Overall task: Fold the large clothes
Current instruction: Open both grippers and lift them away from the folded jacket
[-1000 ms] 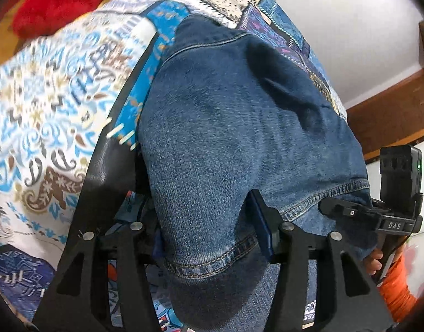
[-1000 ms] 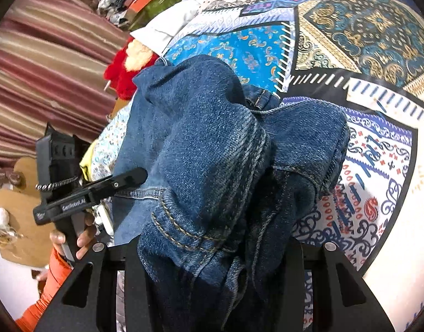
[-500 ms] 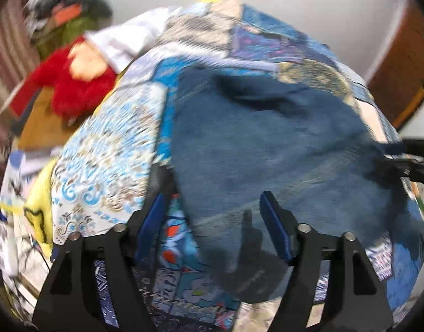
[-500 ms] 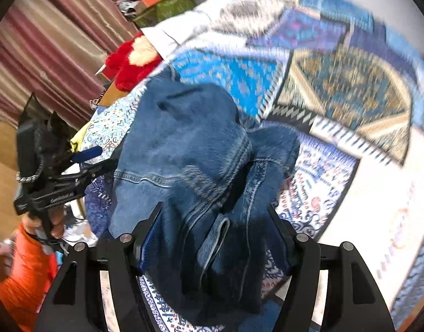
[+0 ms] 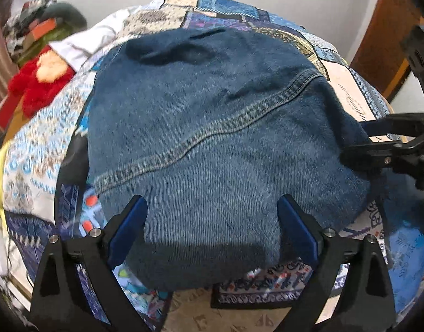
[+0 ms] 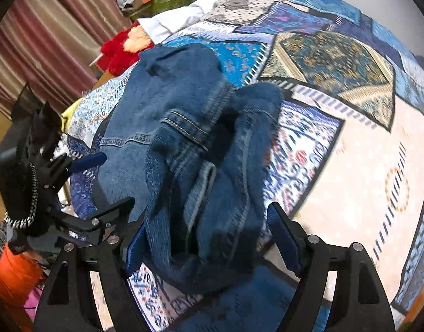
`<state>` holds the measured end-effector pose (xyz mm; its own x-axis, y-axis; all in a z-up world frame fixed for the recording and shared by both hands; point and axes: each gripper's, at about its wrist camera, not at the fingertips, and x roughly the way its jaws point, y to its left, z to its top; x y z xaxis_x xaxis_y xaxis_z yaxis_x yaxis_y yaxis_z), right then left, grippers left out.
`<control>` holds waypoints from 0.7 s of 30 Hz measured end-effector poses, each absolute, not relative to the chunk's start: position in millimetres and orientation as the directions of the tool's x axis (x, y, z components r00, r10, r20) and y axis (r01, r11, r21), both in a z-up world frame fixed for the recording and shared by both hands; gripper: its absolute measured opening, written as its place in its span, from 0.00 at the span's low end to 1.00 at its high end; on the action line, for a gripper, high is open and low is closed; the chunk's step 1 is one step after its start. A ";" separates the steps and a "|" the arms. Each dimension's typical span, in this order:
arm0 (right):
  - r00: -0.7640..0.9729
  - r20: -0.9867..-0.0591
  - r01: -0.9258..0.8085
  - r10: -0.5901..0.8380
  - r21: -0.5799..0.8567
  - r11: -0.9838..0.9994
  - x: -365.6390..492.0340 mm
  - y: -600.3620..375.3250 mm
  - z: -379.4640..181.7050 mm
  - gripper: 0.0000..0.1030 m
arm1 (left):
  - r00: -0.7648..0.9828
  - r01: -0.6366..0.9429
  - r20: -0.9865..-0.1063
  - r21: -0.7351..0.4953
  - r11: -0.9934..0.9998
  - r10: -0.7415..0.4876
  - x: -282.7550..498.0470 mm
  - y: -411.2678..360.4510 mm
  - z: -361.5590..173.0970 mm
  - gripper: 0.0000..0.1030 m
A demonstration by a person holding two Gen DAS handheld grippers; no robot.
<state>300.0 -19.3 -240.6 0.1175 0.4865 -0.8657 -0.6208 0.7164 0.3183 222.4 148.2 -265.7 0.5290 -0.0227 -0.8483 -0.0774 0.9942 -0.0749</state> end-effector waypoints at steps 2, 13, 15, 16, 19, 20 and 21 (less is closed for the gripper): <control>0.128 -0.864 -0.611 0.487 0.319 0.725 297.7 -27.9 -238.1 0.75 | 0.521 -0.077 -0.853 -0.076 0.994 -0.025 213.3 147.0 -263.9 0.94; 0.281 -0.830 -0.604 0.482 0.237 0.761 274.7 -50.7 -185.3 0.75 | 0.600 -0.179 -0.790 0.021 0.984 0.126 157.4 165.4 -212.6 0.93; 0.330 -0.794 -0.603 0.512 0.240 0.761 268.2 -54.6 -162.5 0.75 | 0.641 -0.207 -0.753 0.014 0.978 0.146 149.6 170.3 -190.9 0.93; 0.358 -0.768 -0.605 0.531 0.243 0.759 263.2 -56.2 -148.4 0.75 | 0.670 -0.219 -0.727 0.003 0.976 0.152 144.6 173.7 -176.2 0.93; 0.431 -0.688 -0.622 0.584 0.243 0.744 245.4 -57.6 -110.1 0.75 | 0.757 -0.235 -0.634 -0.041 0.971 0.157 128.8 178.5 -130.0 0.93; 0.466 -0.645 -0.635 0.606 0.233 0.737 234.7 -56.9 -91.9 0.75 | 0.787 -0.233 -0.598 -0.057 0.971 0.154 121.9 178.7 -114.2 0.93; 0.491 -0.612 -0.642 0.620 0.226 0.732 226.4 -57.3 -79.1 0.75 | 0.814 -0.231 -0.561 -0.071 0.970 0.152 115.5 178.7 -99.6 0.93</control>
<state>226.4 -57.3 -79.1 0.4912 0.6202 -0.6116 -0.6424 0.7321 0.2265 115.5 178.7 -99.6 0.8135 0.1524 -0.5612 -0.2307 0.9704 -0.0709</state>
